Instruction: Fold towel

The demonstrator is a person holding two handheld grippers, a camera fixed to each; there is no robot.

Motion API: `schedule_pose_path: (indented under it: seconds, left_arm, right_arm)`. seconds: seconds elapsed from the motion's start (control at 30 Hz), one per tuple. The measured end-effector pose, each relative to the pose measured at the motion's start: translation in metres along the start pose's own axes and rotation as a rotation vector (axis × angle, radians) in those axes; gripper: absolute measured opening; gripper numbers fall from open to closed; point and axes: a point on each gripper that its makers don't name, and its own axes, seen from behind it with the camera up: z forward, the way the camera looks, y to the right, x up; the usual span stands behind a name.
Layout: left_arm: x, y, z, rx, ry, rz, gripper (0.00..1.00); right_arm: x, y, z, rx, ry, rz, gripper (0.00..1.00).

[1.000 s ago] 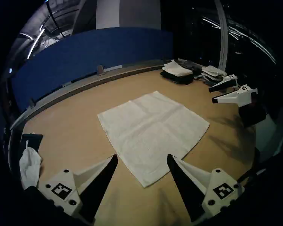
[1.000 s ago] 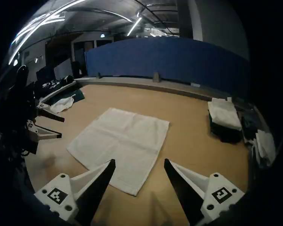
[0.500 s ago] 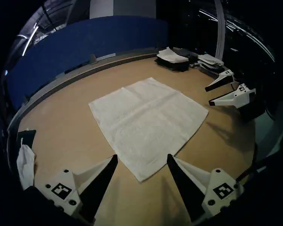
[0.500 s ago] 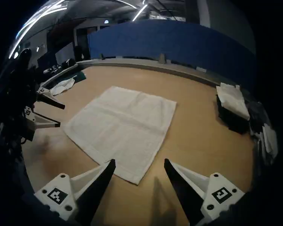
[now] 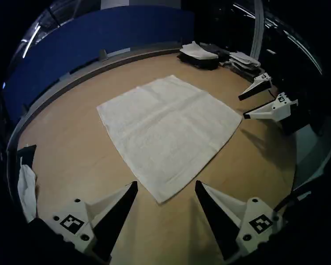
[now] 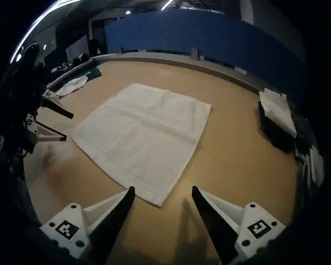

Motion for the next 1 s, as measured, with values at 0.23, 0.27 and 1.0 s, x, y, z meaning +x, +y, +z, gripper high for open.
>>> schedule_pose_path:
  seconds: [0.23, 0.27, 1.0]
  left_arm:
    - [-0.015, 0.006, 0.001, -0.034, -0.093, -0.033, 0.96]
    - [-0.017, 0.006, 0.002, -0.038, -0.102, -0.038, 0.96]
    - [-0.029, 0.005, 0.009, -0.014, -0.187, -0.022, 0.82]
  right_arm:
    - [-0.012, 0.000, -0.001, 0.004, -0.073, -0.019, 1.00]
    - [-0.014, 0.001, -0.001, 0.005, -0.081, -0.023, 1.00]
    - [-0.023, 0.000, 0.004, 0.008, -0.143, -0.043, 0.77]
